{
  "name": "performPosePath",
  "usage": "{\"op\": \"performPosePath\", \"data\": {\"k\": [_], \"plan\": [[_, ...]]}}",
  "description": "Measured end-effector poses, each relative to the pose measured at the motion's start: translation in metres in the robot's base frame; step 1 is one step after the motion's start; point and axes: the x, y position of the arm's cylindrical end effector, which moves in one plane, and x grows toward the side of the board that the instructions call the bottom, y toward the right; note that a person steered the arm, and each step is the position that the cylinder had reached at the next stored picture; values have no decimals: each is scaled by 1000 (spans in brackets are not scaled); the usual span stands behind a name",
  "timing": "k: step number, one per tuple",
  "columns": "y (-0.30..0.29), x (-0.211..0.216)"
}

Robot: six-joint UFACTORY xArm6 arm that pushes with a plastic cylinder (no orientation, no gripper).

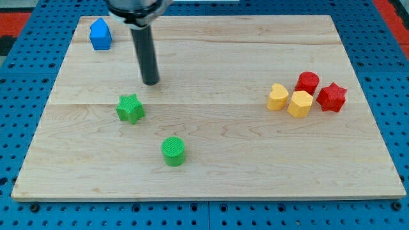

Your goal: Push green star above green circle

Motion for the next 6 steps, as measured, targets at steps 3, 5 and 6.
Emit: {"op": "performPosePath", "data": {"k": [3,5,6], "plan": [[-48,42],[18,83],[43,93]]}}
